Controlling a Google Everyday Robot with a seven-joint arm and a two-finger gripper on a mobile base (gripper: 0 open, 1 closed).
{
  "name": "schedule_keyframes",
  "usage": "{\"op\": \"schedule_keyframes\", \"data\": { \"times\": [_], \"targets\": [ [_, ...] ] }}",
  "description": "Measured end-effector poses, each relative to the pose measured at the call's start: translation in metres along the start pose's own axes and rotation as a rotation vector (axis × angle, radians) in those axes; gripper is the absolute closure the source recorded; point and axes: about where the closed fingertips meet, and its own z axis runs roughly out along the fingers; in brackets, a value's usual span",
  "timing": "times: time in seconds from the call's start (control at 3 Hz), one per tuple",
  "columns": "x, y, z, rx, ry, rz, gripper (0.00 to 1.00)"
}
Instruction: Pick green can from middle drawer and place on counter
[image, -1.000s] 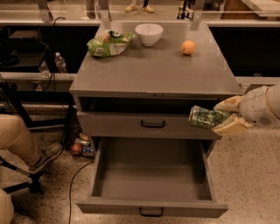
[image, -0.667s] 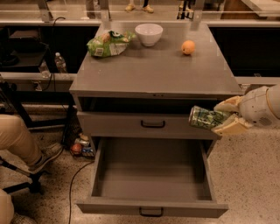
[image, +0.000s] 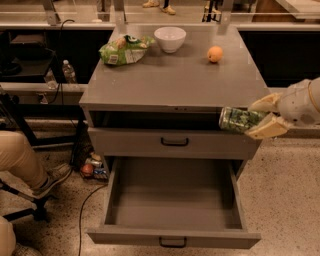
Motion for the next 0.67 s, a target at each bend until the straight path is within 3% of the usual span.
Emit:
{"op": "schedule_keyframes", "data": {
  "times": [0.67],
  "targets": [
    [-0.023, -0.086, -0.018, 0.096, -0.046, 0.112, 1.0]
  ]
}}
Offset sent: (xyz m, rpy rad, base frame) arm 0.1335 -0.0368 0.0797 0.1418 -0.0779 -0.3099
